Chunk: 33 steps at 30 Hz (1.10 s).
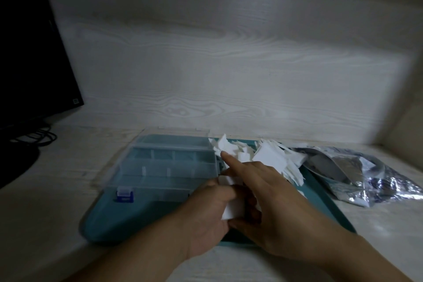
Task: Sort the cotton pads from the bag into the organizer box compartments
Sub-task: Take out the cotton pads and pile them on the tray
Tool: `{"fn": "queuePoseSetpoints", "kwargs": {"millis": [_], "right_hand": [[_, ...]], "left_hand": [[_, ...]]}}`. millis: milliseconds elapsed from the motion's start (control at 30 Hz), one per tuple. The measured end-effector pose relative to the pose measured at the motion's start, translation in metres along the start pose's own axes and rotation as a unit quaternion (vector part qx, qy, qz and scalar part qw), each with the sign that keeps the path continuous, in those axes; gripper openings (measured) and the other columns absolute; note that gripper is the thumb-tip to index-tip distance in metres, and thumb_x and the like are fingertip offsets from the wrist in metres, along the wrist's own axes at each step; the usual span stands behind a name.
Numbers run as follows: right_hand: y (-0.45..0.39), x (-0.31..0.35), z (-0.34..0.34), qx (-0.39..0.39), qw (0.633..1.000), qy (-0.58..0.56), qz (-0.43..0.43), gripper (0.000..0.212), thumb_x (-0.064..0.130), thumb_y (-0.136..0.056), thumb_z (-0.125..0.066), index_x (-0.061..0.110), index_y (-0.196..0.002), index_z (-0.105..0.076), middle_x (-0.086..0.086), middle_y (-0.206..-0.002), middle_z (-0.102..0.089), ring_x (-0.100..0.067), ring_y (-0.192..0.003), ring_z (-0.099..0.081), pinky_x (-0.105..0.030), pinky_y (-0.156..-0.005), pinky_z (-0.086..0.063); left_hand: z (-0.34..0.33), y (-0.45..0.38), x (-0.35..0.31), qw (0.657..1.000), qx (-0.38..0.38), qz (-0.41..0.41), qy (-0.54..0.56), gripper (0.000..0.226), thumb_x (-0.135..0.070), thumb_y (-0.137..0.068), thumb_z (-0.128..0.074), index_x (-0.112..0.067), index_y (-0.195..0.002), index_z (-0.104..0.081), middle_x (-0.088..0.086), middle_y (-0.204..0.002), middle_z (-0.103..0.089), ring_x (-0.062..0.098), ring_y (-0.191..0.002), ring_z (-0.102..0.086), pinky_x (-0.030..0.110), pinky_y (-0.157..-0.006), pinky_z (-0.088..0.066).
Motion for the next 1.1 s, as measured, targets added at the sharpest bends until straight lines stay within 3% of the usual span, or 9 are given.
{"fn": "queuePoseSetpoints", "kwargs": {"millis": [67,333,500,600,700,833,967,1033,1100], "right_hand": [[0.000,0.001,-0.001,-0.001,1.000,-0.001,0.005,0.100,0.038,-0.075,-0.075,0.025,-0.155,-0.016,0.017,-0.122,-0.046,0.002,-0.109,-0.040,0.001,-0.098,-0.020],[0.001,-0.003,-0.002,-0.025,0.999,-0.031,0.005,0.094,0.028,-0.078,-0.069,0.021,-0.155,-0.016,0.010,-0.121,-0.048,0.001,-0.106,-0.041,-0.006,-0.095,-0.029],[0.002,-0.003,-0.005,-0.031,0.999,-0.042,0.005,0.094,0.045,-0.079,-0.065,0.027,-0.155,-0.012,0.010,-0.132,-0.044,-0.006,-0.120,-0.042,-0.017,-0.102,-0.035],[0.001,-0.001,-0.006,-0.042,0.998,-0.028,0.023,0.093,0.038,-0.078,-0.070,0.024,-0.155,-0.017,0.009,-0.128,-0.046,-0.007,-0.115,-0.044,-0.017,-0.098,-0.036],[0.000,0.001,-0.010,-0.051,0.998,-0.011,0.043,0.094,0.028,-0.078,-0.072,0.021,-0.155,-0.018,0.007,-0.125,-0.049,-0.011,-0.112,-0.048,-0.021,-0.096,-0.037],[0.002,0.003,-0.009,-0.047,0.998,-0.023,0.032,0.095,0.034,-0.080,-0.071,0.024,-0.155,-0.014,0.008,-0.129,-0.046,-0.010,-0.116,-0.046,-0.023,-0.099,-0.038],[0.006,-0.021,0.017,-0.128,0.981,-0.138,-0.032,0.064,0.032,-0.086,-0.063,0.026,-0.145,-0.040,0.012,-0.124,-0.057,-0.005,-0.115,-0.055,-0.019,-0.095,-0.042],[0.008,-0.047,0.034,-0.217,0.961,-0.136,-0.104,0.035,0.015,-0.087,-0.060,0.026,-0.121,-0.061,0.013,-0.101,-0.066,0.000,-0.091,-0.061,-0.014,-0.076,-0.045],[0.011,-0.071,0.040,-0.229,0.948,-0.102,-0.196,0.027,0.008,-0.088,-0.060,0.030,-0.101,-0.067,0.011,-0.084,-0.069,0.000,-0.069,-0.059,-0.014,-0.059,-0.042]], "left_hand": [[0.001,-0.001,0.001,1.000,-0.015,0.003,0.007,0.030,-0.011,-0.074,-0.060,-0.012,-0.097,-0.079,0.020,-0.112,-0.071,0.030,-0.099,-0.068,0.040,-0.087,-0.053],[0.000,0.003,0.000,0.997,-0.072,0.004,-0.027,0.030,0.003,-0.092,-0.052,-0.007,-0.113,-0.070,0.018,-0.110,-0.073,0.032,-0.105,-0.069,0.040,-0.091,-0.053],[0.000,0.005,0.000,0.996,-0.079,0.016,-0.042,0.024,-0.002,-0.093,-0.054,-0.009,-0.105,-0.073,0.016,-0.101,-0.075,0.027,-0.090,-0.072,0.036,-0.074,-0.054],[0.000,0.005,0.000,0.996,-0.078,0.016,-0.036,0.024,-0.001,-0.095,-0.052,-0.008,-0.106,-0.072,0.016,-0.101,-0.075,0.028,-0.094,-0.072,0.036,-0.077,-0.056],[-0.002,0.005,0.001,0.997,-0.067,0.015,-0.032,0.022,0.001,-0.095,-0.052,-0.007,-0.103,-0.071,0.014,-0.092,-0.075,0.023,-0.087,-0.072,0.029,-0.066,-0.055],[-0.001,0.003,0.002,0.997,-0.079,0.014,-0.015,0.020,-0.004,-0.096,-0.053,-0.006,-0.105,-0.071,0.016,-0.093,-0.075,0.025,-0.082,-0.073,0.032,-0.066,-0.055],[0.002,0.004,-0.002,0.995,-0.103,0.006,-0.006,0.018,-0.008,-0.096,-0.053,-0.009,-0.104,-0.069,0.011,-0.071,-0.066,0.023,-0.052,-0.059,0.025,-0.048,-0.042],[0.005,0.004,-0.003,0.993,-0.113,0.011,-0.020,0.015,-0.010,-0.098,-0.050,-0.010,-0.106,-0.063,0.011,-0.064,-0.057,0.019,-0.041,-0.045,0.021,-0.043,-0.031],[0.005,0.006,-0.004,0.994,-0.105,0.020,-0.027,0.014,-0.015,-0.099,-0.049,-0.011,-0.107,-0.060,0.010,-0.066,-0.057,0.017,-0.042,-0.043,0.018,-0.039,-0.027]]}}
Point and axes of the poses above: each hand's wrist, its own y-axis away from the middle knuckle, its own z-axis out of the back of the hand, x = y × z, the point moved 4 cm from there along -y, towards the middle knuckle
